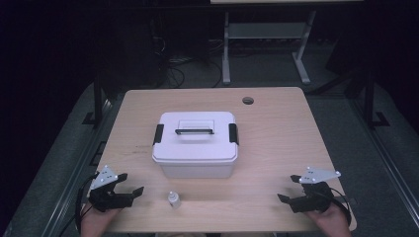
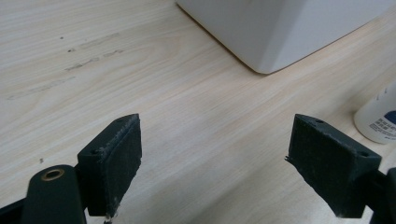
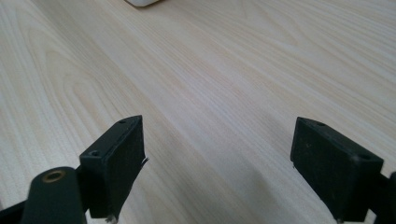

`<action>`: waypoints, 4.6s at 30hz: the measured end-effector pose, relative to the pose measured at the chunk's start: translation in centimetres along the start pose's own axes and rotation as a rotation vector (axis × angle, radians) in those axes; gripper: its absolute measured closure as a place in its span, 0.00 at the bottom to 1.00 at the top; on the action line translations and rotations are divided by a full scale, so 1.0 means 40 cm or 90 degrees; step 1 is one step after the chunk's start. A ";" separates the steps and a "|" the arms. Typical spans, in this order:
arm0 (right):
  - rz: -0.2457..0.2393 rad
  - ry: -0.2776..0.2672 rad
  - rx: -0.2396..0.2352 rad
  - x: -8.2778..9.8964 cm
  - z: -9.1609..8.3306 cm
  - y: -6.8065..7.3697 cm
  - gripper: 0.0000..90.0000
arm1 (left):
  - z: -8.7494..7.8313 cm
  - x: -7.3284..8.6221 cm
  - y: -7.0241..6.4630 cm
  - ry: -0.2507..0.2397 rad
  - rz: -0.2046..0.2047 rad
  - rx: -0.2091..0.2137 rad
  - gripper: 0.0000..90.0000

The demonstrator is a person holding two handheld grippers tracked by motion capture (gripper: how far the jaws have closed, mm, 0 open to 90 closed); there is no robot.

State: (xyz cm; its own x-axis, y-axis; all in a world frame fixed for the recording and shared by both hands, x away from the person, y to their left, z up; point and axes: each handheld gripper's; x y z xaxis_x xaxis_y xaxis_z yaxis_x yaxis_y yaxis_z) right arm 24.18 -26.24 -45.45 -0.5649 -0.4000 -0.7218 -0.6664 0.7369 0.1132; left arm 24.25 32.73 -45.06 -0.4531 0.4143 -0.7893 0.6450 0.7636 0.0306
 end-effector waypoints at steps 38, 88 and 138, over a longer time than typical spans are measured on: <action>-0.133 0.090 -0.088 -0.325 -0.050 0.029 0.17 | -0.003 -0.002 0.010 -0.010 0.000 0.008 0.18; -0.304 0.151 -0.175 -0.679 0.093 0.154 0.26 | -0.011 0.003 0.013 -0.016 0.001 0.004 0.18; -0.347 0.152 -0.217 -0.790 0.267 0.232 0.84 | -0.019 0.005 0.020 -0.025 0.000 0.000 0.18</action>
State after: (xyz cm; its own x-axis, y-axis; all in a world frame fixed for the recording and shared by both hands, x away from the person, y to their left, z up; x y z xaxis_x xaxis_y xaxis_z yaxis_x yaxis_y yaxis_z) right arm 41.05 -0.95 -28.89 -0.1714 -0.8035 -0.5702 -0.9798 0.1995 0.0134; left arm 24.23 33.81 -44.73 -0.4287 0.3946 -0.8127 0.6445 0.7640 0.0310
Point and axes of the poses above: each handheld gripper's, and its own axes: z roughly forward along the jaws, x roughly out of its underside, y roughly to its left, and after that the axes turned 6 degrees about z, right-handed
